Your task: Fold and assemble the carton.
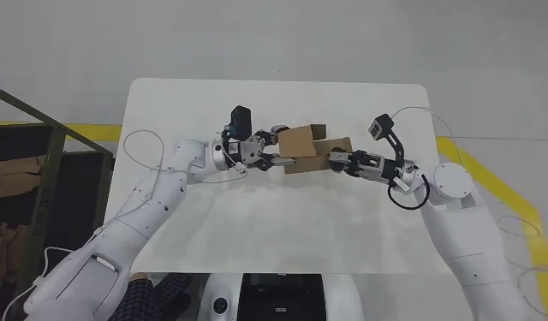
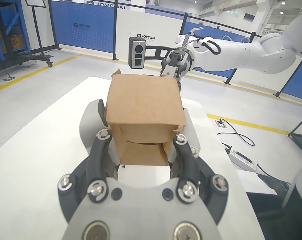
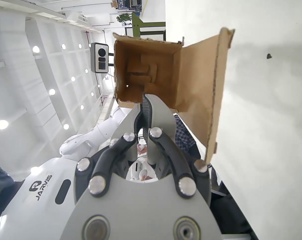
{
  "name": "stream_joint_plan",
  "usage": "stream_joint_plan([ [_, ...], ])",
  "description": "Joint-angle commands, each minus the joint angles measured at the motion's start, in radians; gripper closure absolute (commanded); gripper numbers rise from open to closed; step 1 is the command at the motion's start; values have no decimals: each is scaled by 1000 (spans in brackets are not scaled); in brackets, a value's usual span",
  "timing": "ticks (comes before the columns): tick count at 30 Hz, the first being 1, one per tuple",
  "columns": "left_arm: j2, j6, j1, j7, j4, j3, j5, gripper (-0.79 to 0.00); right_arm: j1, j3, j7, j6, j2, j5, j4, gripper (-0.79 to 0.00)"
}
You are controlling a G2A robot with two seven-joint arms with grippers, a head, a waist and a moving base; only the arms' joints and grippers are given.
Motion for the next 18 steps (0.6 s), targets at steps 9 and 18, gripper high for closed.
stream_joint_plan([
  [9,-2,0,-1,-2,-14,11,-6,-428,68,-76,5,-11,-14,0,47,0],
  [18,-2,0,1,11,-17,19,5,-434,82,-68,11,-25,-11,10,58,0],
])
